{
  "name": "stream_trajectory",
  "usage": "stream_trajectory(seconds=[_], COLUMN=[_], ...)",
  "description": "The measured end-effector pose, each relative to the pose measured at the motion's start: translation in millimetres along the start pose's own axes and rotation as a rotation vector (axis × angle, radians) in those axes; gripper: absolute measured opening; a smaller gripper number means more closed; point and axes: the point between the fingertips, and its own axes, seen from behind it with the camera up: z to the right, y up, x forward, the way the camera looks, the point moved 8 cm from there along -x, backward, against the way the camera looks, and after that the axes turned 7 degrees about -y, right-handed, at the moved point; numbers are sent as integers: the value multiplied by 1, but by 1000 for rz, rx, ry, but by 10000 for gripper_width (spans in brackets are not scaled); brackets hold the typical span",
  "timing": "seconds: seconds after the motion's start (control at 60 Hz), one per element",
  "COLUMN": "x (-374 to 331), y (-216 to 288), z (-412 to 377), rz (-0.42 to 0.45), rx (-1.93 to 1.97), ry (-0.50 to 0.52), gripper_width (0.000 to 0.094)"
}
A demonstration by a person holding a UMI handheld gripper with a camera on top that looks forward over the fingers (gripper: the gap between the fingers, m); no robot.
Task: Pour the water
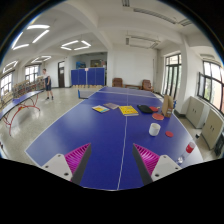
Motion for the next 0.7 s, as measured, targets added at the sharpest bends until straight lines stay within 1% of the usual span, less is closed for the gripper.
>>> stream_trajectory(seconds=[0.017, 0.117, 0.133, 0.2, 0.217, 0.3, 0.367, 0.417, 0.55, 0.65, 0.7], x=[-23, -23, -13, -4, -4, 8, 16, 28, 61, 98, 121], y=[-8, -29, -45, -77, -81, -128, -159, -183, -211, -211, -207], z=[15, 31, 50, 79, 75, 128, 170, 215, 314, 381, 410], rz=[-7, -40, -44, -77, -89, -141, -173, -186, -166, -118, -85], rx=[3, 12, 13, 25, 29, 46, 55, 56, 90, 114, 118], ry=[-3, -43, -48, -76, -86, -136, -196, -244, -347, -379, -383], gripper_width=[854, 851, 853, 851, 850, 851, 855, 855, 853, 840, 849])
